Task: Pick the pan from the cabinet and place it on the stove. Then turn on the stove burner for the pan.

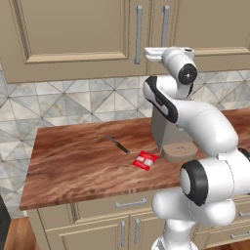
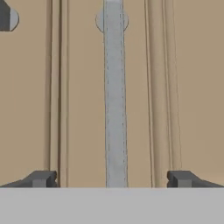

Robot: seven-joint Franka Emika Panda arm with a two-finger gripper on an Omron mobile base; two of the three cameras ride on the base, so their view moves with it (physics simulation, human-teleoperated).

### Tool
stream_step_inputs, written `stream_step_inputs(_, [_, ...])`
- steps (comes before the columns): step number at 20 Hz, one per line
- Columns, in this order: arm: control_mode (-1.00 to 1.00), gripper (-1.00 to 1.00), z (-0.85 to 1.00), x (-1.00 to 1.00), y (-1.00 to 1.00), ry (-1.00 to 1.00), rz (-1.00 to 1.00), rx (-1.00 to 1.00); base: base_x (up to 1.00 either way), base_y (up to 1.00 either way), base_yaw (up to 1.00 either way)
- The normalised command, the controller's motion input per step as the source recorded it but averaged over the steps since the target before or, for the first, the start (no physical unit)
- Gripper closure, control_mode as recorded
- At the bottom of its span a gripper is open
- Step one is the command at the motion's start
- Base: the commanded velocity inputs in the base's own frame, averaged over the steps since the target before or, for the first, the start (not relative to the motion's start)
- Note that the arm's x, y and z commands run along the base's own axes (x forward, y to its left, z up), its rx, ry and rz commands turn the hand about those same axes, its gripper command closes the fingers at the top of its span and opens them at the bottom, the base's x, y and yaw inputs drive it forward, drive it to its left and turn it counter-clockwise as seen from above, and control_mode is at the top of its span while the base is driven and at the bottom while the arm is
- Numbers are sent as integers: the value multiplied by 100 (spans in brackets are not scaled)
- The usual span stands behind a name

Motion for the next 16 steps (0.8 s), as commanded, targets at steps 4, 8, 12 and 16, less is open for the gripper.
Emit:
stream_step_inputs(4, [-100, -100, 0, 47, 0, 0, 0, 0, 0, 0, 0])
stream_step_inputs(8, [-100, -100, 0, 48, 0, 0, 0, 0, 0, 0, 0])
stream_step_inputs(12, [-100, -100, -3, 50, 0, 2, 0, 0, 0, 0, 0])
stream_step_inputs(16, [-100, 100, -10, 47, 0, 3, 0, 0, 0, 0, 0])
